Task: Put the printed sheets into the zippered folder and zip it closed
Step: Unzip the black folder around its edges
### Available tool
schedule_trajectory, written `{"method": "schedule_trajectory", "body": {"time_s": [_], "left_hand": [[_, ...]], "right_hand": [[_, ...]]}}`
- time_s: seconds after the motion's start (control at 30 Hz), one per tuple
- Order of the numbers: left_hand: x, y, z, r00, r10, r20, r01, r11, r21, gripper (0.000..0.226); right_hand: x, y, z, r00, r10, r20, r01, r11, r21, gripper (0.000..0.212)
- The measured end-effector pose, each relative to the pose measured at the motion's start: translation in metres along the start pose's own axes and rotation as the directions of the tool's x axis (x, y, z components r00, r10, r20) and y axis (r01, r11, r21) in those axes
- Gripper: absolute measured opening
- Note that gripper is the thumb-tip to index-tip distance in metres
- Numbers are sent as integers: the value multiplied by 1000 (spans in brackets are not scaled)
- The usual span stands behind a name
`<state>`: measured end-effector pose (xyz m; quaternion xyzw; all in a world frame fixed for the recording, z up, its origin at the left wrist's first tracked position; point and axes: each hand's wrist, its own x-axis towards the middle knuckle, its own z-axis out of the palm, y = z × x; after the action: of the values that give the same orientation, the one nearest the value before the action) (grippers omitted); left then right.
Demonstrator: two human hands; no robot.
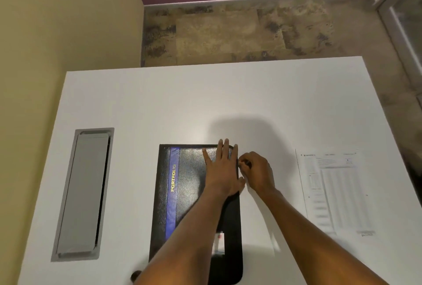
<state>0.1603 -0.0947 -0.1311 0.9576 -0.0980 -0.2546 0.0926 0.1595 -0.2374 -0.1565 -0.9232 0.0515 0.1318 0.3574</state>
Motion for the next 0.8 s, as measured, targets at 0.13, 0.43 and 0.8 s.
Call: {"method": "schedule_trajectory", "body": {"time_s": [0.13, 0.43, 0.8], "left_hand": [[1, 1, 2, 1000, -22, -14, 21, 998, -59, 115], [2, 1, -8, 997, -32, -74, 21, 990, -140, 99], [1, 4, -10, 998, -38, -58, 34, 996, -81, 97]], "right_hand": [[3, 3, -6, 998, -51, 37, 52, 998, -22, 9], [-20, 24, -10, 984, -170, 42, 174, 979, -110, 9], [-107, 40, 23, 997, -63, 39, 70, 972, -223, 4]]}}
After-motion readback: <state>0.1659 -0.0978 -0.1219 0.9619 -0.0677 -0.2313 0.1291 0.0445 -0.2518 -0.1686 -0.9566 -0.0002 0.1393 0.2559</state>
